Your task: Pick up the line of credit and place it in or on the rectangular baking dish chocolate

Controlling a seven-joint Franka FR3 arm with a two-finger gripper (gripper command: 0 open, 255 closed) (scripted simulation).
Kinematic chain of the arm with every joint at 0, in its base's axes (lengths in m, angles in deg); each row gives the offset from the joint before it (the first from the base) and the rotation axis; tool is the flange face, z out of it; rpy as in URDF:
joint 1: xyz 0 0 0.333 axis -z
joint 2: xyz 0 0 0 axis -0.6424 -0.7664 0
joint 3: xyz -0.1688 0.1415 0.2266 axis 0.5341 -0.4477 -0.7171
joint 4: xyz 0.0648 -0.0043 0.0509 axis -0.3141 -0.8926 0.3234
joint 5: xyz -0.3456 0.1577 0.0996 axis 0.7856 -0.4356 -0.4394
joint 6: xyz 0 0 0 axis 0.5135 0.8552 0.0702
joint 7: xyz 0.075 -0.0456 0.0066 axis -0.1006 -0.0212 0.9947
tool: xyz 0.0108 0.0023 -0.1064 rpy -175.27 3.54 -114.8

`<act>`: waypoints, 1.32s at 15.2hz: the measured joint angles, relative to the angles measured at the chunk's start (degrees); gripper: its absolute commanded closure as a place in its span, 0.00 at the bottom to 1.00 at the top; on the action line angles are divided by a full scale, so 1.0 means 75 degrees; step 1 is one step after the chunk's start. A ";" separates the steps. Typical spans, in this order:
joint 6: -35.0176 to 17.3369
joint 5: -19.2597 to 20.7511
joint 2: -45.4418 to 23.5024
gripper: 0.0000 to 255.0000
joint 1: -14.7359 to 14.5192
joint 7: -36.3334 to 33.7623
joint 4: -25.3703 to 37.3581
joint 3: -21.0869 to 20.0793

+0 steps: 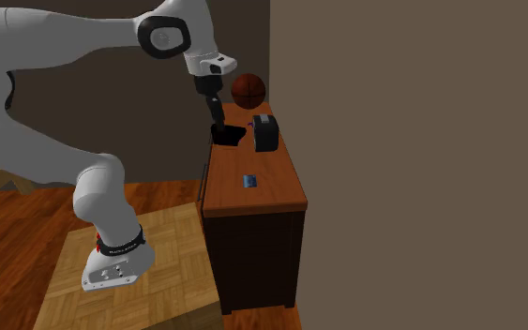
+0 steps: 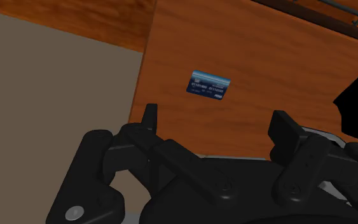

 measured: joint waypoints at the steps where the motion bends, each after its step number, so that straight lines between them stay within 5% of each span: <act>1: 0.0000 0.0000 0.0000 0.00 0.0000 0.0000 0.0000 0.0000; 11: -0.3308 -0.0443 -0.0373 0.00 -0.1555 0.4844 -0.2124 0.2081; 16: -0.4705 -0.1215 -0.1437 0.00 -0.2998 0.8142 -0.2340 0.3713; 20: -0.5404 -0.2445 -0.2544 0.00 -0.4721 1.1101 -0.2110 0.5219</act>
